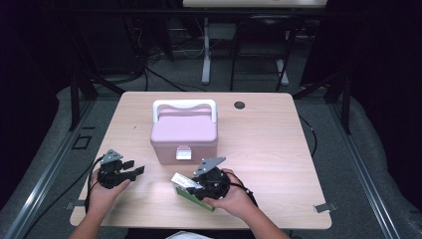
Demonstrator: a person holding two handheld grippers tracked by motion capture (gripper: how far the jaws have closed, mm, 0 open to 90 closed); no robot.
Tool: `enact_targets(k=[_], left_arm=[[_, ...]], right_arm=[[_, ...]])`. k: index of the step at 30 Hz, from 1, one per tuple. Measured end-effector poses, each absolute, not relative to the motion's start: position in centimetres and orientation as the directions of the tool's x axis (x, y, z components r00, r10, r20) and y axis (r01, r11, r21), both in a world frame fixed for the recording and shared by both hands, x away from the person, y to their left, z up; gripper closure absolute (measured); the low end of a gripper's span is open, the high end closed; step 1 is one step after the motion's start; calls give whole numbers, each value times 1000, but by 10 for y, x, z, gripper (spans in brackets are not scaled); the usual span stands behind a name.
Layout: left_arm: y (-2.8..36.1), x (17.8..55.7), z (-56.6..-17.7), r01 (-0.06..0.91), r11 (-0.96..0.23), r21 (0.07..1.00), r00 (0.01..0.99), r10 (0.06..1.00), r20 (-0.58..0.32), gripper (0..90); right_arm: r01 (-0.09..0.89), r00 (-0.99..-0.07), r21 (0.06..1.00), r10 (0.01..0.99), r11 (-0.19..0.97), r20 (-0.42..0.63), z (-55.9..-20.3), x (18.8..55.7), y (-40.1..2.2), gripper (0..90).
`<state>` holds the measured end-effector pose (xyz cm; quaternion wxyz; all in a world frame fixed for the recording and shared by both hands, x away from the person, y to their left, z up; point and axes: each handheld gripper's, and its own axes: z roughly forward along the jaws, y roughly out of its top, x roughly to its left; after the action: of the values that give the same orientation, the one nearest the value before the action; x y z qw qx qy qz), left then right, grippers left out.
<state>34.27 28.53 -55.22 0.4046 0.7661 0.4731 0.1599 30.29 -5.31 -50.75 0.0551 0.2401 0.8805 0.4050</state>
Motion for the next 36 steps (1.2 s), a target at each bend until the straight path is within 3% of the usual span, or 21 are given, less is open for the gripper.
enact_targets(k=[17, 36], left_arm=[[285, 344, -552, 595, -236, 768, 507, 852, -131, 456], [279, 353, -551, 587, -228, 777, 515, 845, -141, 456]], right_arm=[[375, -870, 728, 489, 574, 63, -504, 308, -66, 621], [505, -737, 731, 670, 460, 87, -495, 333, -143, 622]])
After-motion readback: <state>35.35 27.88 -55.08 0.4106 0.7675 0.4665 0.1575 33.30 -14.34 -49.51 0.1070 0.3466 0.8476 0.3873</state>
